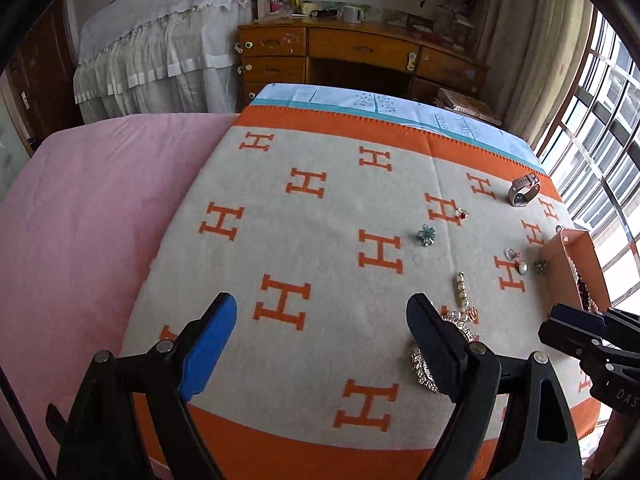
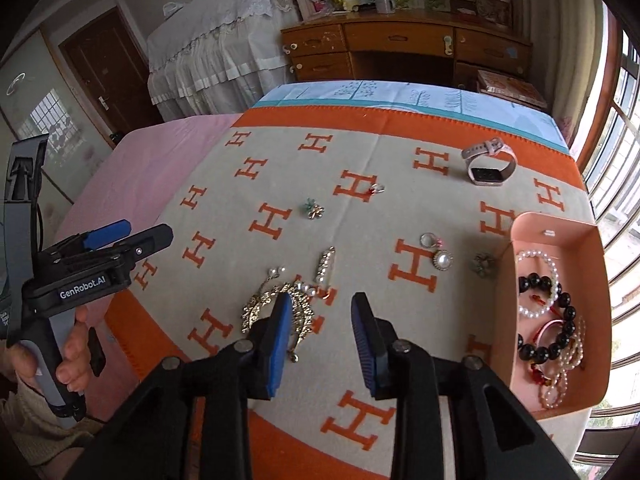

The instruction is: Organize jewelry

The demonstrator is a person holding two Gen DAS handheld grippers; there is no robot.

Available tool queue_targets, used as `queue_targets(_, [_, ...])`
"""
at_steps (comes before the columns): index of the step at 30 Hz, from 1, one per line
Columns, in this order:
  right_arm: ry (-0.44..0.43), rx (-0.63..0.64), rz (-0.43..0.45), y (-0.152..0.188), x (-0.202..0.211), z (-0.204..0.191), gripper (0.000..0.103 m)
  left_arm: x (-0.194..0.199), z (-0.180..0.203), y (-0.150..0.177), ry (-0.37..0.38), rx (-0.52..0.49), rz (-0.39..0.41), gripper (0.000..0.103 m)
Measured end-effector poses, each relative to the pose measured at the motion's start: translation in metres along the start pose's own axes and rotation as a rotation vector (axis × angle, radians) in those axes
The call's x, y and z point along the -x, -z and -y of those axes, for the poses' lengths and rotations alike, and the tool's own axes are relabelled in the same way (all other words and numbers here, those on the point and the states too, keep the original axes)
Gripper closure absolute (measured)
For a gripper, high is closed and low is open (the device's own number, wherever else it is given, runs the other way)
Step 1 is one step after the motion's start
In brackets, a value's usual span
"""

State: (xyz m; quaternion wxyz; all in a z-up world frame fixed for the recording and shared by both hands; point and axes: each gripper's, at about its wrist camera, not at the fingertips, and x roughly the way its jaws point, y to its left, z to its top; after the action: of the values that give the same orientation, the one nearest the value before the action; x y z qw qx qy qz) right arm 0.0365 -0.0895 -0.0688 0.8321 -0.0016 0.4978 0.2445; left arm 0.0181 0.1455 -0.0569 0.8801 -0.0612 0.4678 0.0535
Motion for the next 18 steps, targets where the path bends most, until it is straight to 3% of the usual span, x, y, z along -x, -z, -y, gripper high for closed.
queue_targets(8, [-0.176, -0.06, -0.165, -0.003, -0.047, -0.027, 0.072, -0.018, -0.016, 0.01, 0.007, 0.014, -0.028, 0.017])
queue_targets(18, [-0.202, -0.329, -0.31, -0.006, -0.097, -0.024, 0.072, -0.027, -0.049, 0.01, 0.023, 0.069, -0.037, 0.017])
